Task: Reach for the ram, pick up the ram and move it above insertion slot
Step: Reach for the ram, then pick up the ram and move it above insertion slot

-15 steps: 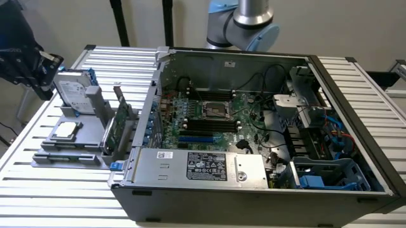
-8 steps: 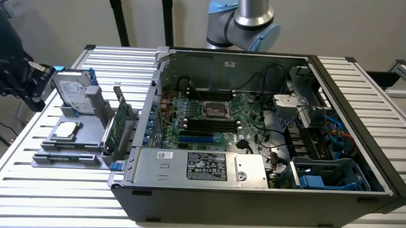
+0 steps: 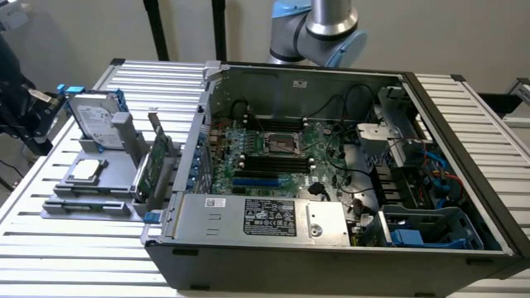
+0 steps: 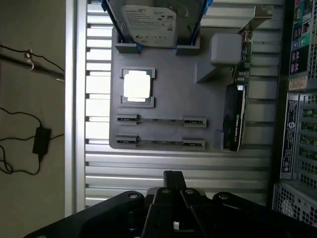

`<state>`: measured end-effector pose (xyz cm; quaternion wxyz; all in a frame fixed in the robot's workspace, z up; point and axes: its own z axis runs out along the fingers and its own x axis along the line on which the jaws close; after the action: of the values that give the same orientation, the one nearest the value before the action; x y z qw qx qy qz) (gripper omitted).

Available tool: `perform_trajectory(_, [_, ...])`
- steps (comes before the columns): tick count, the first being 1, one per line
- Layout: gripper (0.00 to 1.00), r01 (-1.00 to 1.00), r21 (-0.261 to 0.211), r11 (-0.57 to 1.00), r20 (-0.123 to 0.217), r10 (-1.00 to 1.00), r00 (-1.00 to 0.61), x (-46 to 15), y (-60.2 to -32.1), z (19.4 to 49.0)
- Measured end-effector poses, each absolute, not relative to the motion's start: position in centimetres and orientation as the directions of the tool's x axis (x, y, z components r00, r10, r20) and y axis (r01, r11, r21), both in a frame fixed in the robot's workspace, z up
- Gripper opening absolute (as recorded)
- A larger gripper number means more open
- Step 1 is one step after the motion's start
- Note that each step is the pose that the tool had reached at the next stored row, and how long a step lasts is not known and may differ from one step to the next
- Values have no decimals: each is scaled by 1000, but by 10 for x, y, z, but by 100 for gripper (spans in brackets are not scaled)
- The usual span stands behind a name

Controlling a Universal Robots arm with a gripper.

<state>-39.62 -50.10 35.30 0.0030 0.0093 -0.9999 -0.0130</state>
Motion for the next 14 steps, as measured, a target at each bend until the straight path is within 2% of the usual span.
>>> perform_trajectory(14, [11, -215, 26, 976, 6, -216, -976, -396, -501, 353])
